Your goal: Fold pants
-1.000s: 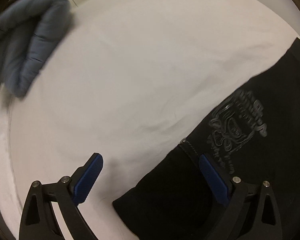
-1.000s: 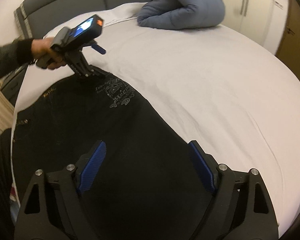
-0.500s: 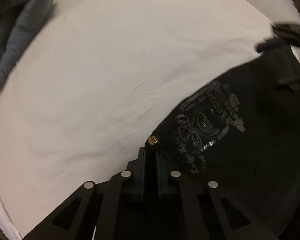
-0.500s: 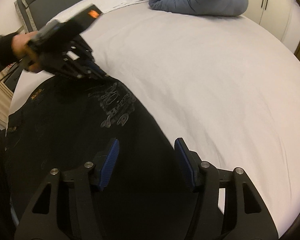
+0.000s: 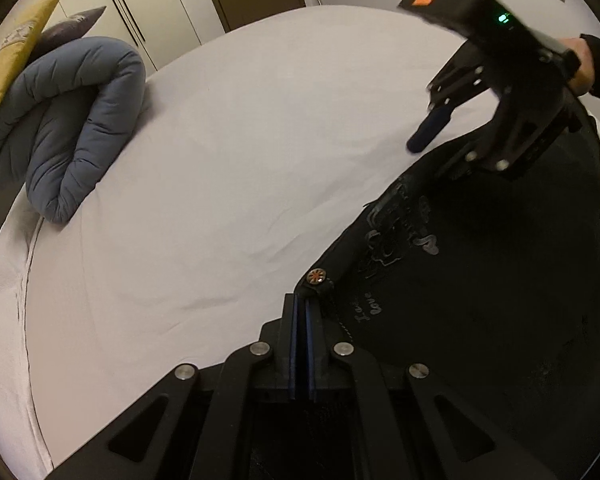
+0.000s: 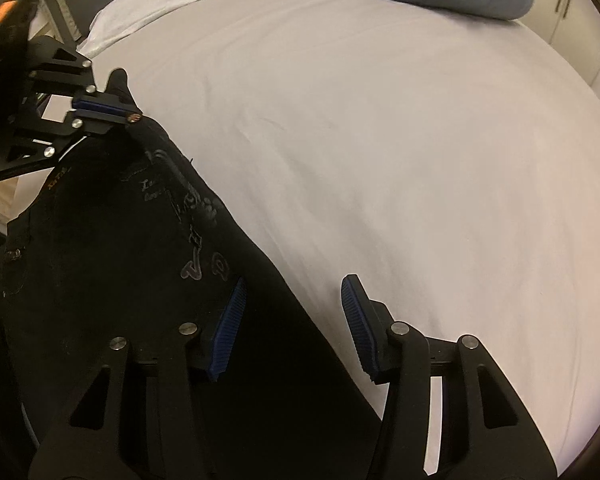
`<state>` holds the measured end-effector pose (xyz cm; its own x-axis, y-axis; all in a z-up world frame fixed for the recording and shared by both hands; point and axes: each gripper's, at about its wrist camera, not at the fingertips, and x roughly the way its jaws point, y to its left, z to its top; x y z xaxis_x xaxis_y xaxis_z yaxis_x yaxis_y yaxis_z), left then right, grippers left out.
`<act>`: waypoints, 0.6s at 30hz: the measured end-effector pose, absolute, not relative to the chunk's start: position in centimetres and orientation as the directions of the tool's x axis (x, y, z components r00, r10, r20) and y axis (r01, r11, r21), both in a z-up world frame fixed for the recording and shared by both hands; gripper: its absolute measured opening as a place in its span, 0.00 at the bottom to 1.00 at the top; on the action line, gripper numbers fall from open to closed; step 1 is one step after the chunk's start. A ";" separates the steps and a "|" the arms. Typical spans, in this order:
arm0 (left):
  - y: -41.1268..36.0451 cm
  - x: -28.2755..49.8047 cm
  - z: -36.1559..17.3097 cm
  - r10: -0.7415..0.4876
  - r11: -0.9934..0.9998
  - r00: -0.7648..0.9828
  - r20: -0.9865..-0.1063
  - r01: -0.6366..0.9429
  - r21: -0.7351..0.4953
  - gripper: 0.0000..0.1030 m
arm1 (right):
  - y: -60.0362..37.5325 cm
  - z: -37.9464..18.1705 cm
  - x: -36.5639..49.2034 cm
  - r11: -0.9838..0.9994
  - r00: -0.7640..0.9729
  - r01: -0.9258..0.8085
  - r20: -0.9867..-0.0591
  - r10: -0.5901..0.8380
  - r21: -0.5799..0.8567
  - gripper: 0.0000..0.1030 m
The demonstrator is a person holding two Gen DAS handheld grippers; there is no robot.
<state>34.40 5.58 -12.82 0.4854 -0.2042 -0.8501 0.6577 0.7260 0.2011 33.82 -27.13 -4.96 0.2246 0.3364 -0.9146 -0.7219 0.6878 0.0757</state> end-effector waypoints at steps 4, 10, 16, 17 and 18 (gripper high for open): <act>5.4 35.0 -12.8 -0.209 0.736 0.487 -0.848 0.650 0.191 0.03 | -25.3 -5.2 33.4 0.670 0.195 -0.737 -0.920 0.341 0.092 0.10; 5.7 34.7 -12.2 -0.223 0.753 0.492 -0.841 0.635 0.172 0.02 | -25.1 -3.7 31.5 0.733 0.247 -0.668 -0.890 0.383 0.130 0.04; 5.9 32.7 -11.4 -0.244 0.762 0.485 -0.840 0.632 0.143 0.03 | -23.7 -2.8 29.2 0.837 0.289 -0.505 -0.872 0.395 0.212 0.04; 5.8 32.1 -11.3 -0.248 0.759 0.483 -0.840 0.636 0.141 0.03 | -22.8 -3.2 29.1 0.849 0.290 -0.470 -0.866 0.407 0.242 0.04; 5.7 31.4 -11.2 -0.251 0.757 0.481 -0.840 0.638 0.140 0.03 | -22.1 -3.5 29.1 0.858 0.289 -0.443 -0.864 0.412 0.261 0.04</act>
